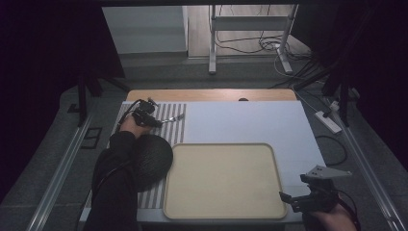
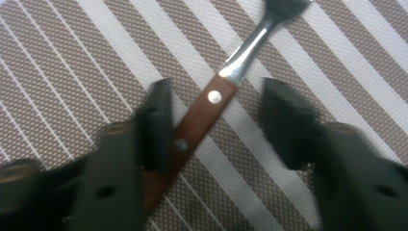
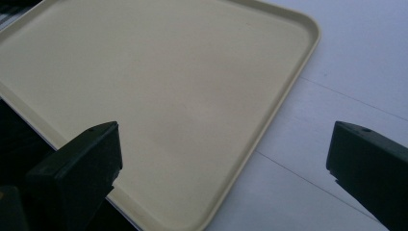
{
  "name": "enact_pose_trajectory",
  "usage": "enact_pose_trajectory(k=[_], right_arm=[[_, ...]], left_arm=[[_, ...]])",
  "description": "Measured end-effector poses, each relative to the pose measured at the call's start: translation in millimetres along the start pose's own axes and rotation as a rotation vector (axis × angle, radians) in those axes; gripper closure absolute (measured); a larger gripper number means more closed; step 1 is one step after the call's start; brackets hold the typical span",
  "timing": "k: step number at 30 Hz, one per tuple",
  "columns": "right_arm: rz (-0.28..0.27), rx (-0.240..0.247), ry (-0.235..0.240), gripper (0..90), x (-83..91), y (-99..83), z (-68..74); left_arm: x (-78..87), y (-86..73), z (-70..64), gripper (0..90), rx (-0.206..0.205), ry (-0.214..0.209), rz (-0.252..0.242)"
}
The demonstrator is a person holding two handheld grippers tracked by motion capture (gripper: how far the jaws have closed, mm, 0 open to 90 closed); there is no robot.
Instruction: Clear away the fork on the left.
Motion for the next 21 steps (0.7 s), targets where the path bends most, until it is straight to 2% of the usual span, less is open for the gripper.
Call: enact_pose_trajectory(k=[1, 2, 3, 6, 7, 14, 18, 21], right_arm=[[0.001, 0.001, -0.001, 0.0, 0.1, -0.1, 0.0], [0.001, 0.001, -0.001, 0.0, 0.1, -0.1, 0.0], [0.001, 0.001, -0.001, 0.0, 0.1, 0.0, 0.1], [0.001, 0.0, -0.001, 0.0, 0.0, 0.0, 0.0], [0.001, 0.0, -0.001, 0.0, 0.0, 0.0, 0.0], [-0.002, -0.005, 0.002, 0.0, 0.4, 0.1, -0.1], [-0.004, -0.006, 0.003, 0.0, 0.5, 0.2, -0.3], [-0.003, -0.006, 0.002, 0.0, 0.6, 0.2, -0.4]], left_arm=[[1.4, -1.2, -1.8, 63.5, -0.018, 0.003, -0.004], [1.4, -1.2, -1.8, 65.6, -0.018, 0.003, -0.004], [1.9, -1.6, -2.4, 65.6, -0.035, 0.005, -0.009], [3.1, -2.1, -4.8, 75.9, -0.079, -0.016, -0.014], [3.2, -1.9, -6.0, 75.9, -0.084, -0.021, -0.014], [2.8, -3.6, -2.9, 78.0, -0.054, -0.054, -0.043], [3.5, -4.1, 3.6, 78.0, -0.051, -0.001, -0.069], [7.2, -3.9, 9.5, 78.0, -0.056, 0.055, -0.083]])
Point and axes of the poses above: each handheld gripper's, and its own axes: x roughly backward along the jaws, y roughly out of its top, z roughly to its left, the point moved 8 cm from there along -x, roughly forward along the jaws, and after that the axes turned 12 degrees about y, right-handed, at the moved point
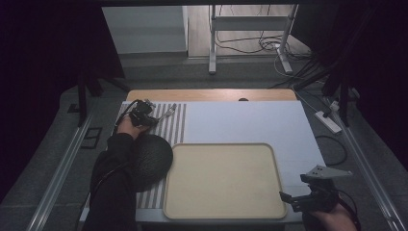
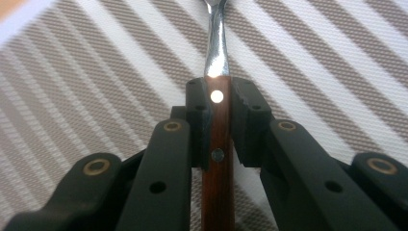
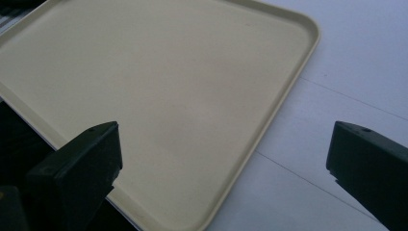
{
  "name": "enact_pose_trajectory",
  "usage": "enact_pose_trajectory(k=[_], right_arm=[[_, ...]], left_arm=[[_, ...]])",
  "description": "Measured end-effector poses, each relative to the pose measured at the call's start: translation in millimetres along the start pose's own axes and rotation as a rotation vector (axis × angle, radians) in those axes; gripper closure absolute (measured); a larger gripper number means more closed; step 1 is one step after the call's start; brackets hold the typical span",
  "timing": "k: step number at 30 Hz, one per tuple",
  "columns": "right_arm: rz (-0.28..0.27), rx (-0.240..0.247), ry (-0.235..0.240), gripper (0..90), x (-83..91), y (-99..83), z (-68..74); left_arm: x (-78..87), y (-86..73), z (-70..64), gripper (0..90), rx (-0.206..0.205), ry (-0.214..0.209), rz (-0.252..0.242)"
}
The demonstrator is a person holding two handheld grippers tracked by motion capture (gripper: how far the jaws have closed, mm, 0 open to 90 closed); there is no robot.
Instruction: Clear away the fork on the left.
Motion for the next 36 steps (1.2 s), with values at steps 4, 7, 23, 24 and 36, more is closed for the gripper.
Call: enact_pose_trajectory(k=[4, 7, 23, 24, 36], right_arm=[[-0.001, -0.001, 0.0, 0.0, 0.1, 0.1, 0.0], [-0.002, -0.001, 0.001, 0.0, -0.1, 0.1, 0.2], [-0.001, 0.005, -0.001, 0.0, -0.2, 0.2, 0.6], [-0.001, 0.004, -0.001, 0.0, -0.2, 0.2, 0.6], [0.011, 0.018, -0.022, 0.0, -1.1, 0.1, 1.2]], left_arm=[[9.6, 1.1, 9.6, 78.0, -0.012, 0.069, -0.011], [19.2, 1.8, 15.9, 78.0, -0.013, 0.098, -0.018], [47.5, -10.2, -4.2, 77.9, 0.136, -0.029, -0.051], [48.6, -11.7, -6.1, 77.9, 0.143, -0.036, -0.054], [70.6, -34.6, -32.9, 77.9, 0.173, -0.095, -0.067]])
Point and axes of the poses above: each handheld gripper's, and its own axes: x roughly backward along the jaws, y roughly out of its top, z roughly to its left, the point moved 8 cm from there along -x, roughly forward along the jaws, and after that the axes turned 12 degrees about y, right-handed, at the moved point
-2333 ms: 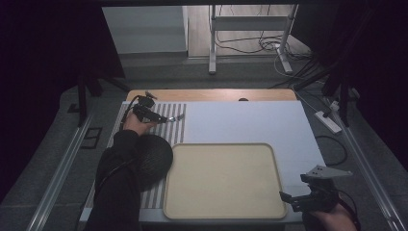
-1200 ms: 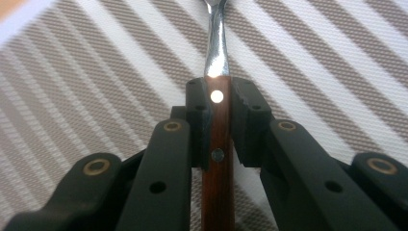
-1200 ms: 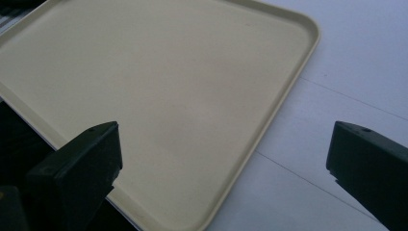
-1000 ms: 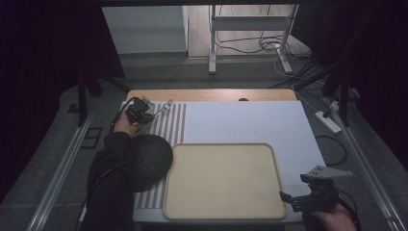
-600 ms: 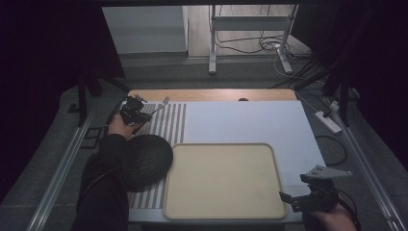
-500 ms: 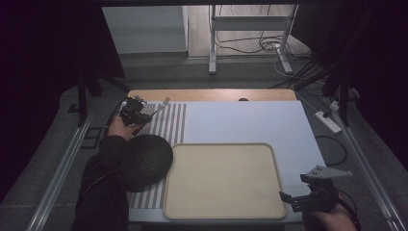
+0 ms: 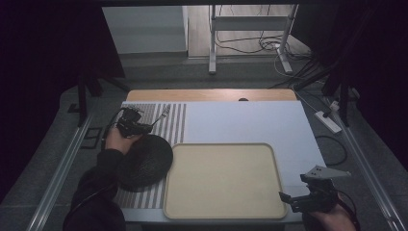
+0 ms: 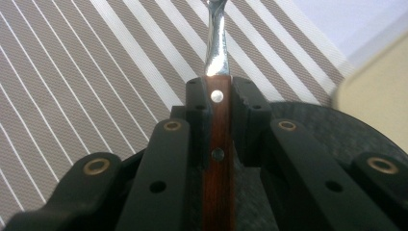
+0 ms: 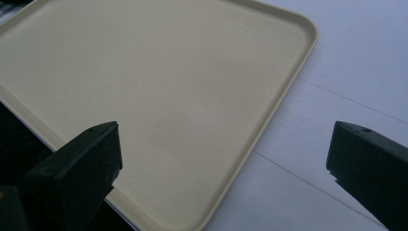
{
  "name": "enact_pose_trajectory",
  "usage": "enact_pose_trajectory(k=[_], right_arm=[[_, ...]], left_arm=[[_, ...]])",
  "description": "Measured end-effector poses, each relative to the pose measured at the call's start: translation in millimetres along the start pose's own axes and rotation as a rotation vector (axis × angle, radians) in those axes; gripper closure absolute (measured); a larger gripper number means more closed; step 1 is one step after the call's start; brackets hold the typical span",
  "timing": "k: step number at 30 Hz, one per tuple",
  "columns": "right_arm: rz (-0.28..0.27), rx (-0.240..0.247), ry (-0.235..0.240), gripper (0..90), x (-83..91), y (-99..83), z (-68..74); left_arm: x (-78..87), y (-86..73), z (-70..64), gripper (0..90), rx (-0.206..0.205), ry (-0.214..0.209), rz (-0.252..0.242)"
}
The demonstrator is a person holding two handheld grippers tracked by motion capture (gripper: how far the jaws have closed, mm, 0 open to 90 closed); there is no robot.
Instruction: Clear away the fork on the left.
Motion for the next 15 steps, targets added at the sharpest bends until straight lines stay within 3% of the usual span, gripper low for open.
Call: enact_pose_trajectory(k=[15], right_arm=[[0.019, -0.001, -0.008, 0.0, 0.5, -2.4, -1.0]], left_arm=[[25.8, -25.7, -28.7, 77.8, 0.03, -0.035, -0.006]])
Point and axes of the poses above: each handheld gripper's, and its own axes: x roughly backward along the jaws, y roughly out of its top, z roughly to its left, the point moved 8 cm from there along -x, roughly forward along the jaws, and after that the axes turned 12 degrees about y, right-handed, at the moved point
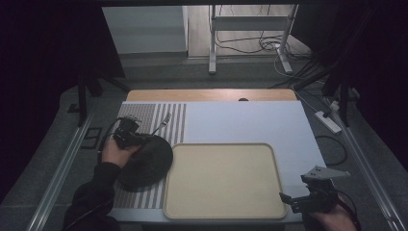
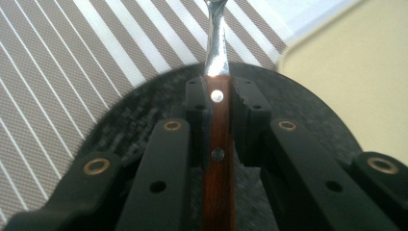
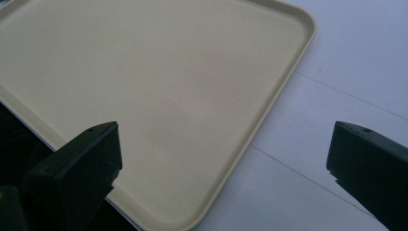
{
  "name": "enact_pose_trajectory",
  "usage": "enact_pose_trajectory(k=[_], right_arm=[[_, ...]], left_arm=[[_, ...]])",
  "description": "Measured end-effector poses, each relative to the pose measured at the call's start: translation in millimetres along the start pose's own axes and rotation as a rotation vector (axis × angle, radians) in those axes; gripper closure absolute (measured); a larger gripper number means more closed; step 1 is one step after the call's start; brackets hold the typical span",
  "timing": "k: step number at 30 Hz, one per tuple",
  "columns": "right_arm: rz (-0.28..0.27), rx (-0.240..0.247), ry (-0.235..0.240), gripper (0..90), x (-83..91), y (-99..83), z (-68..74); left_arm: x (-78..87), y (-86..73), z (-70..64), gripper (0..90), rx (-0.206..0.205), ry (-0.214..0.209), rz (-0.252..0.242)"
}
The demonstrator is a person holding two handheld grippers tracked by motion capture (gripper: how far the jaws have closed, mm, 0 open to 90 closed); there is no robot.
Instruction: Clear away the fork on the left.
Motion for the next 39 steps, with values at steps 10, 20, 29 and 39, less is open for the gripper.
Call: enact_pose_trajectory(k=[10, 20, 29, 39], right_arm=[[-0.001, 0.005, 0.012, 0.0, 0.3, -0.4, 1.3], [0.006, 0.025, 0.016, 0.0, -0.4, -0.4, 3.3], [0.011, 0.031, 0.017, 0.0, -0.7, -0.6, 4.3], [0.016, 0.039, 0.018, 0.0, -1.4, -0.9, 5.2]], left_arm=[[12.7, -20.2, -23.0, 77.9, 0.018, -0.017, 0.01], [26.9, -42.8, -39.4, 77.8, 0.038, -0.019, 0.025], [37.5, -54.6, -56.5, 77.8, 0.036, -0.032, 0.025], [33.7, -50.1, -88.6, 77.8, 0.002, -0.064, 0.035]])
Point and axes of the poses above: each handheld gripper's, and its own axes: x roughly backward along the jaws, y roughly out of its top, z roughly to its left, the point moved 8 cm from there along -x, roughly forward along the jaws, and after that the axes turned 12 degrees about y, right-handed, at the moved point
